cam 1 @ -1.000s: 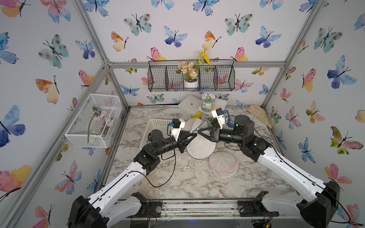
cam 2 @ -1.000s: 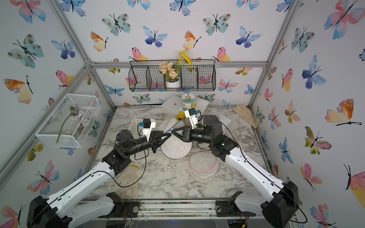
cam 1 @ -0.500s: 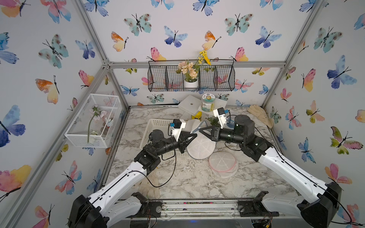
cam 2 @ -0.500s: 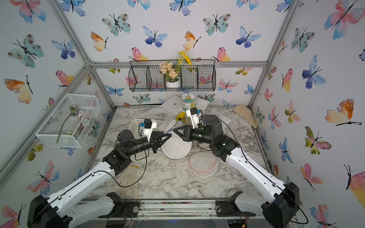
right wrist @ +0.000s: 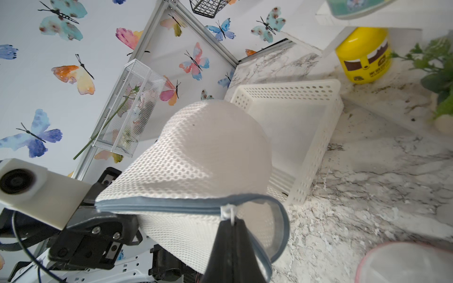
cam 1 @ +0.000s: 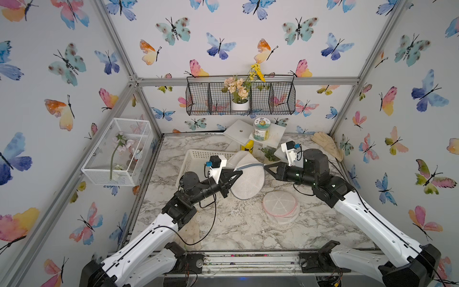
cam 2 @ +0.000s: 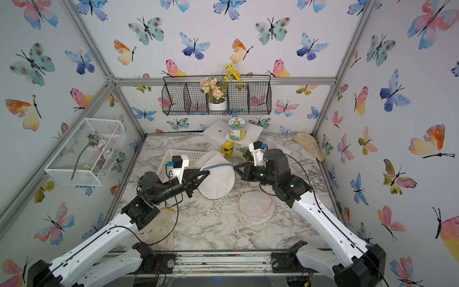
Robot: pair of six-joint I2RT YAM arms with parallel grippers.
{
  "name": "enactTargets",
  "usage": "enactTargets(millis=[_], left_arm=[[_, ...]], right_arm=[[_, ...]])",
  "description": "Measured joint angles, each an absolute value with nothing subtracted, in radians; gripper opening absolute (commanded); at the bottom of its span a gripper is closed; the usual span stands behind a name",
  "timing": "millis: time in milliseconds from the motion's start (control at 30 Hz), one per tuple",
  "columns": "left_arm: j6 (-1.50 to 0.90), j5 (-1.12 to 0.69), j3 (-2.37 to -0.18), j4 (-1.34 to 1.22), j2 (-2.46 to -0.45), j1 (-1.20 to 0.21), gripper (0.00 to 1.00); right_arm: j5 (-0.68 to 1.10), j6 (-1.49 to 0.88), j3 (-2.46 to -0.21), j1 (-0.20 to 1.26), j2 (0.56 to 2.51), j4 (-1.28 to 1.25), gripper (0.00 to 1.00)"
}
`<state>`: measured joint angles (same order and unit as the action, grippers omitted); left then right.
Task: Turn the laundry bag inside out
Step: Zip the zipper on the laundry bag.
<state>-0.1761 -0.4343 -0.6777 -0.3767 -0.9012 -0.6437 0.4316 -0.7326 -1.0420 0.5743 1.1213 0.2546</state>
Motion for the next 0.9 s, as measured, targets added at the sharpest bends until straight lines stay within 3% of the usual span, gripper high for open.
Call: enactTargets(millis=[33, 100, 200, 300, 500, 667, 900], left_arm=[[-0.176, -0.429, -0.665, -0.379, -0.894, -0.644, 0.03], [-0.176, -0.42, -0.652, -0.384, -0.888, -0.644, 0.2], [-0.17, -0.408, -0.645, -0.373, -0.888, -0.644, 0.55], [-0.154, -0.384, -0.632, -0.333, -0.887, -0.644, 0.72], [-0.128, -0.277, -0.617, -0.165, -0.855, -0.644, 0.82], [-0.06, -0.196, -0.666, -0.001, -0.858, -0.644, 0.83], [0.028, -0.221, -0.778, 0.078, -0.913, -0.698, 0.84]], right_arm=[[0.443, -0.736, -1.04, 0.574, 1.126, 0.255, 0.02], [0.46, -0.738, -1.042, 0.572, 1.14, 0.252, 0.02], [0.488, -0.727, -1.065, 0.565, 1.173, 0.252, 0.02], [0.503, -0.694, -1.1, 0.56, 1.199, 0.255, 0.02], [0.543, -0.605, -1.134, 0.557, 1.212, 0.282, 0.02], [0.565, -0.528, -1.142, 0.557, 1.232, 0.341, 0.02], [0.596, -0.437, -1.158, 0.556, 1.256, 0.422, 0.02]])
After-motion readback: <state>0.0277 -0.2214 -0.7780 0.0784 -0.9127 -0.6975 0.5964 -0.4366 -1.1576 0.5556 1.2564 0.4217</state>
